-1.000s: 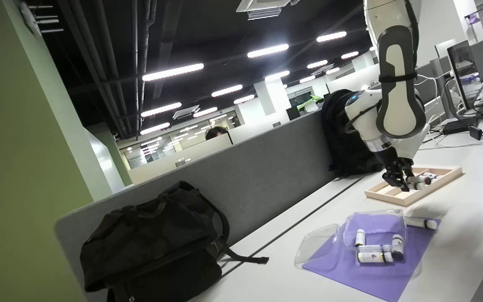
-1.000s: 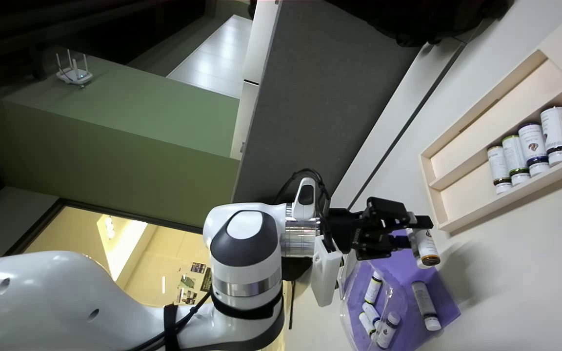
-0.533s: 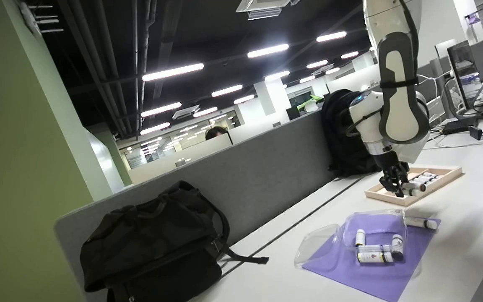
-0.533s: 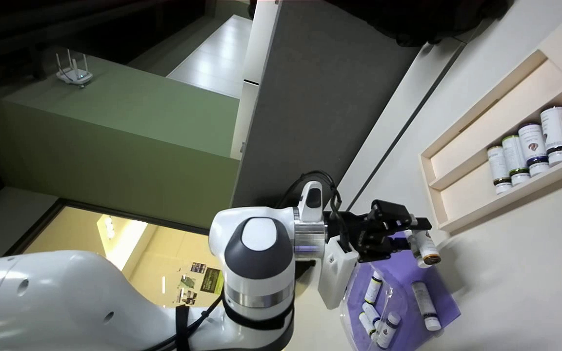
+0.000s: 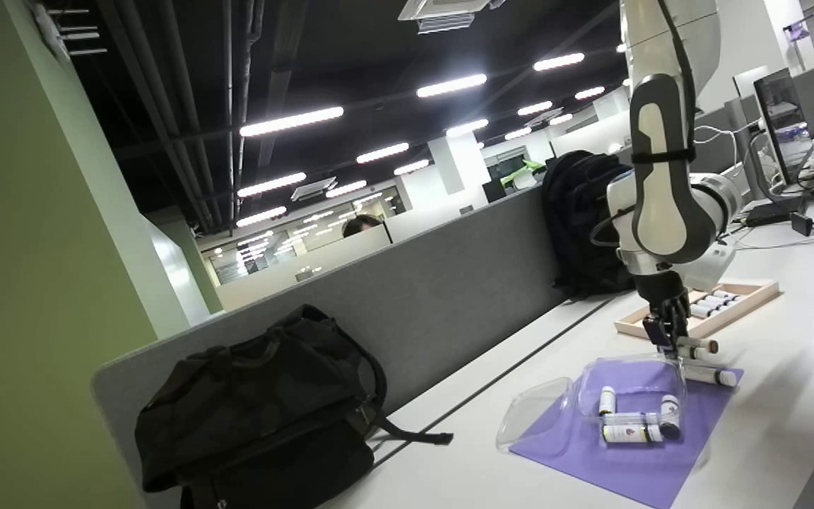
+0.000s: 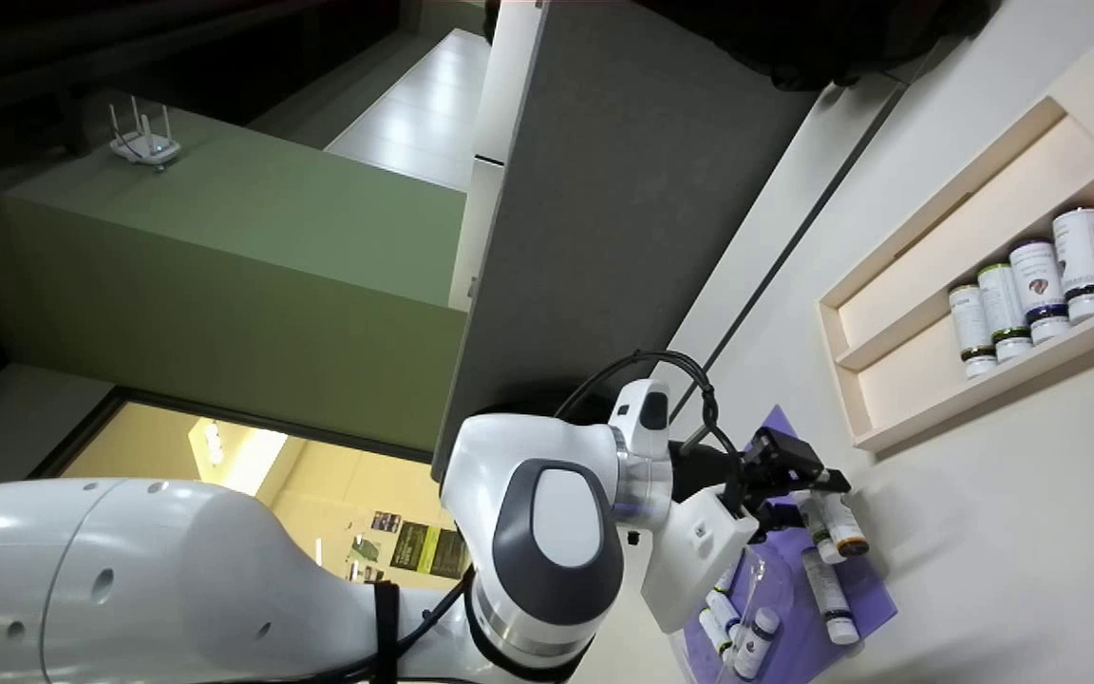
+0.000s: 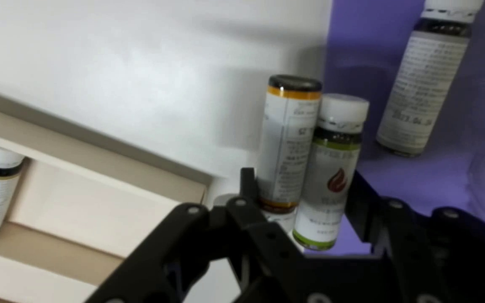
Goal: Remove two bottles from the container and place them on the table
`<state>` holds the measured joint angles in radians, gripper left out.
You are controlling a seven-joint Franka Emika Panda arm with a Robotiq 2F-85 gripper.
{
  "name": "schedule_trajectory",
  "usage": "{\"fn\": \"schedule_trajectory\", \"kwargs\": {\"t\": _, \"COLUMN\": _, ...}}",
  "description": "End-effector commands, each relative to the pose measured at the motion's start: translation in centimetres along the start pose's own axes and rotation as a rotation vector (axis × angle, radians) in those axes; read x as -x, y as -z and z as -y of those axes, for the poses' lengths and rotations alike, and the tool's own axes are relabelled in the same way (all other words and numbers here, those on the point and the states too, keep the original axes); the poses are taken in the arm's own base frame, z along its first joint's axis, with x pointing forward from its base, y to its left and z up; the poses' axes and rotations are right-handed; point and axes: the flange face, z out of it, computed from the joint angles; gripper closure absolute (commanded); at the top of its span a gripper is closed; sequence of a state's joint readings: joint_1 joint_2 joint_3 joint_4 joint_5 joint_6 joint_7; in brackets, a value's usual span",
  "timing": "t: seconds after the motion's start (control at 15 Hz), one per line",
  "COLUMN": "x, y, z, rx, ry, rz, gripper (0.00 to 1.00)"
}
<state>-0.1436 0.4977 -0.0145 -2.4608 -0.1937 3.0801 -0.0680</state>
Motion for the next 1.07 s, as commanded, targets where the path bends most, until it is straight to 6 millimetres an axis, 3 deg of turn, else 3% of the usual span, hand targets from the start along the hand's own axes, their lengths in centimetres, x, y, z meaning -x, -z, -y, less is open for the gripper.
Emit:
{"fn": "schedule_trajectory", "kwargs": {"t": 0.0, "x": 0.0, "y": -0.5, "z": -0.7, "rx": -0.060, "ry": -0.007, "rz": -0.003, "gripper": 0.66}}
{"fn": "schedule_trajectory", "kwargs": {"t": 0.2, "x": 0.1, "y": -0.9, "z": -1.4, "rx": -0.080, "ry": -0.013, "rz": 0.003, "gripper": 0.66}}
{"fn": "schedule_trajectory", "kwargs": {"t": 0.27, "x": 0.2, "y": -1.0, "z": -1.6, "rx": -0.087, "ry": -0.012, "rz": 0.004, "gripper": 0.16}}
{"fn": "schedule_trajectory", "kwargs": {"t": 0.33, "x": 0.2, "y": -0.9, "z": -1.8, "rx": -0.087, "ry": -0.013, "rz": 0.009, "gripper": 0.15}}
{"fn": "schedule_trajectory", "kwargs": {"t": 0.53, "x": -0.1, "y": -0.3, "z": -2.2, "rx": -0.081, "ry": -0.013, "rz": 0.012, "gripper": 0.00}}
{"fn": "schedule_trajectory", "kwargs": {"t": 0.73, "x": -0.4, "y": 0.9, "z": -2.2, "rx": -0.074, "ry": -0.015, "rz": 0.025, "gripper": 0.00}}
{"fn": "schedule_trajectory", "kwargs": {"t": 1.0, "x": -0.9, "y": 4.5, "z": -2.5, "rx": 0.013, "ry": -0.036, "rz": 0.106, "gripper": 0.00}}
